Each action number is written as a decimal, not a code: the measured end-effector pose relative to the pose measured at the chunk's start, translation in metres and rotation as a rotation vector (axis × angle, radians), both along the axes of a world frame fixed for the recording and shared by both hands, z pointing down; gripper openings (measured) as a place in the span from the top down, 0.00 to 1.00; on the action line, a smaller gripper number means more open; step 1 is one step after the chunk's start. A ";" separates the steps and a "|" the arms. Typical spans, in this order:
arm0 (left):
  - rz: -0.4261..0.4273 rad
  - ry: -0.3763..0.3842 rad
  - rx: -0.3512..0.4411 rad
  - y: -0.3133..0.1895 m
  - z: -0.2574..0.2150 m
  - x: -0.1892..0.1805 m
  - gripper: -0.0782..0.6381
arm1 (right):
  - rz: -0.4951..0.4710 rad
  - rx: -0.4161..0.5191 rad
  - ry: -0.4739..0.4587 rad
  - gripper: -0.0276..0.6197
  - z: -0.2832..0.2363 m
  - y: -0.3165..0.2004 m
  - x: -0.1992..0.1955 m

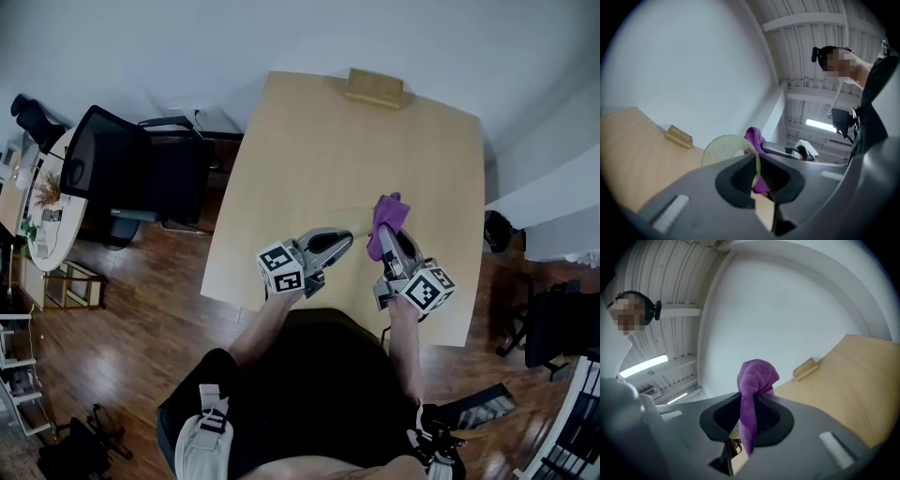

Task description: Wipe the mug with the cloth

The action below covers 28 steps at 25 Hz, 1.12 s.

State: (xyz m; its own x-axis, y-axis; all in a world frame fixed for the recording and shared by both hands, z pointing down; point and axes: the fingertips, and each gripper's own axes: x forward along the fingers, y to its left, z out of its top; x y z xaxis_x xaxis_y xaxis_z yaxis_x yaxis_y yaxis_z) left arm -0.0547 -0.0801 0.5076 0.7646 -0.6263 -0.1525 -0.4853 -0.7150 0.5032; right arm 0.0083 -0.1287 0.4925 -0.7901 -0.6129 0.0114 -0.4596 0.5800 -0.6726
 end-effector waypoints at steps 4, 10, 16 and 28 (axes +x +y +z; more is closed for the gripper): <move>0.034 -0.113 0.032 -0.002 0.003 0.009 0.83 | -0.066 -0.028 0.029 0.86 0.007 0.010 -0.022; 0.074 -0.278 0.095 0.005 0.020 0.012 0.83 | -0.246 0.000 0.095 0.86 0.005 0.037 -0.057; 0.046 -0.168 0.085 0.009 0.025 0.003 0.83 | -0.326 -0.001 0.056 0.86 0.002 0.047 -0.060; 0.081 -0.416 0.279 0.021 0.039 0.021 0.83 | -0.052 -0.086 0.054 0.86 0.014 0.000 -0.010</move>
